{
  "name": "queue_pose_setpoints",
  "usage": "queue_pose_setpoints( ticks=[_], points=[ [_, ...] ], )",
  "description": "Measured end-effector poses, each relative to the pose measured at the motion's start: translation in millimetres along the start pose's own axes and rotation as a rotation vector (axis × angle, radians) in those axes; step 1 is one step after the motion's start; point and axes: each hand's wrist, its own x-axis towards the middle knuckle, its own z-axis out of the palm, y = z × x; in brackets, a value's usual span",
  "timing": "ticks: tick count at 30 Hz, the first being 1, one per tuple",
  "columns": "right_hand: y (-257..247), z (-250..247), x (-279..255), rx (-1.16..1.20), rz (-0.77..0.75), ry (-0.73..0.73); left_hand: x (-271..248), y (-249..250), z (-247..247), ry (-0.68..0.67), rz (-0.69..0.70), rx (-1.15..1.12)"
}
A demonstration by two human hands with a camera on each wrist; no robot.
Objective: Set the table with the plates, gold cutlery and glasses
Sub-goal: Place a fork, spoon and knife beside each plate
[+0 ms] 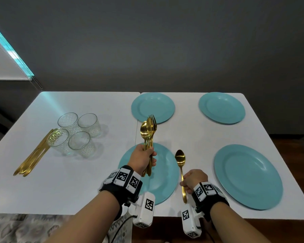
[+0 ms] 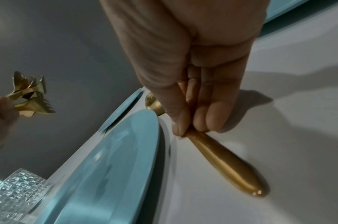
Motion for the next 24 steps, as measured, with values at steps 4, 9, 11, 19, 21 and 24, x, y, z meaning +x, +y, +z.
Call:
queue_pose_setpoints(
  ticks=[4,9,11,19,21,24],
  points=[
    [-6,-5,-6,-0.091,0.009,0.049,-1,-1,5,0.008,0.013,0.051],
    [-47,-23,-29,0.103,-0.252,0.187,-1,-5,14,0.019,0.054,0.171],
    [-67,-27,-42,0.216,-0.360,0.106,-3,-6,20,0.009,0.081,0.233],
    [-87,-37,-42,0.130,-0.366,0.144,-10,-4,52,-0.050,0.155,0.470],
    [-83,-39,-39,0.159,-0.330,0.155,-10,-5,57,-0.056,0.144,0.511],
    [-77,-41,-34,0.194,-0.291,0.159,-7,-11,68,-0.047,0.147,0.587]
  ],
)
